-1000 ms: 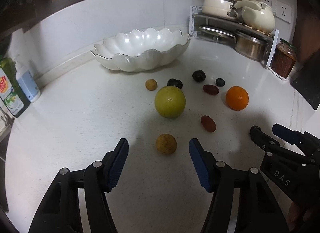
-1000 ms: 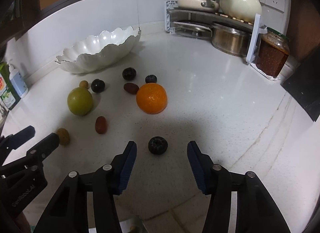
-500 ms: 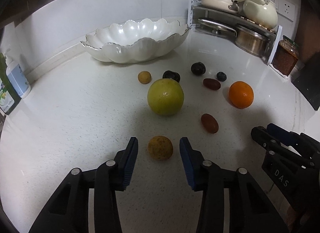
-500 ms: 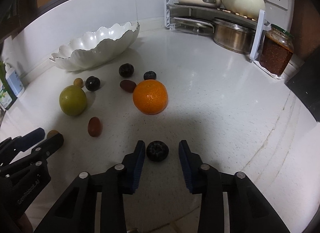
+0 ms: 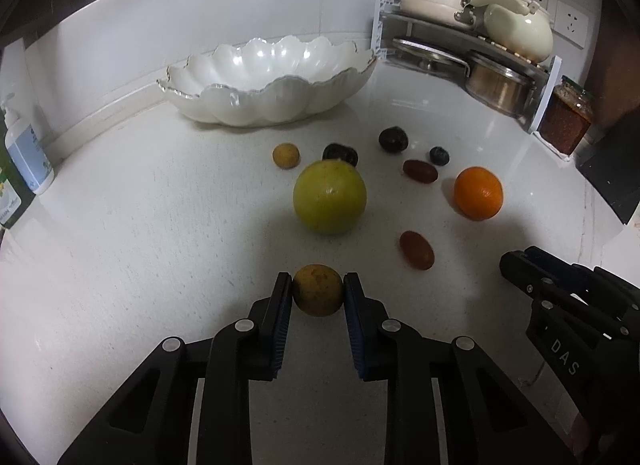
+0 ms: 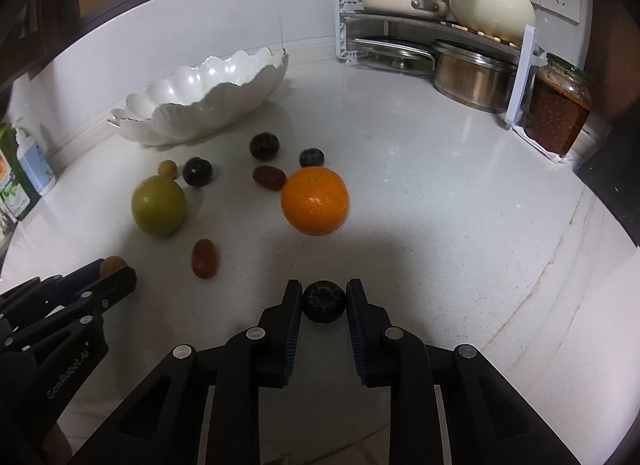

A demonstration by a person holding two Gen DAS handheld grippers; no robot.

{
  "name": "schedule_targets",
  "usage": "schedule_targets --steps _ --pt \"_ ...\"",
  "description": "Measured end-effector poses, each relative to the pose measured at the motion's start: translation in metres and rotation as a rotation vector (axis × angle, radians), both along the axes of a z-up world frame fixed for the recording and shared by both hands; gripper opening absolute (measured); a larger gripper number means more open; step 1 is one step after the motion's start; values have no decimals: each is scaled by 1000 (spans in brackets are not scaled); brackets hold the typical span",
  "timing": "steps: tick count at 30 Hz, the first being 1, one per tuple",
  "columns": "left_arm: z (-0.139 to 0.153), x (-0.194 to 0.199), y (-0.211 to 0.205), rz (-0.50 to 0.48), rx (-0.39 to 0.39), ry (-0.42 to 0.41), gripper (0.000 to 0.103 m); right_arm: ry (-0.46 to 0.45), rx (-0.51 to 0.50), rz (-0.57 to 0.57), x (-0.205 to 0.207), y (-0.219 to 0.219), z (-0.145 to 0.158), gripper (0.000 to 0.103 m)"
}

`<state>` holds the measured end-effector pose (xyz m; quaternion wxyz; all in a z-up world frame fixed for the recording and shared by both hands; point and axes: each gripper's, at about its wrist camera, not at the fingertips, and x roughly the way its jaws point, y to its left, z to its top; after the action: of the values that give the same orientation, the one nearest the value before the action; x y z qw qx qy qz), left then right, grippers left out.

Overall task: Organize fruits
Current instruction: 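Carry the brown fruit and dark plum with both grippers over the white bowl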

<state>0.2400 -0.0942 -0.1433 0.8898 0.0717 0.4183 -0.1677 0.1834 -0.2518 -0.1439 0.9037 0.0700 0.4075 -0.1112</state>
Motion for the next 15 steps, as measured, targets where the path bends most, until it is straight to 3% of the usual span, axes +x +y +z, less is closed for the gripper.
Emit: schedule_targets --steps 15 --pt "54 7 16 -11 -40 -98 26 -102 -8 42 6 23 50 24"
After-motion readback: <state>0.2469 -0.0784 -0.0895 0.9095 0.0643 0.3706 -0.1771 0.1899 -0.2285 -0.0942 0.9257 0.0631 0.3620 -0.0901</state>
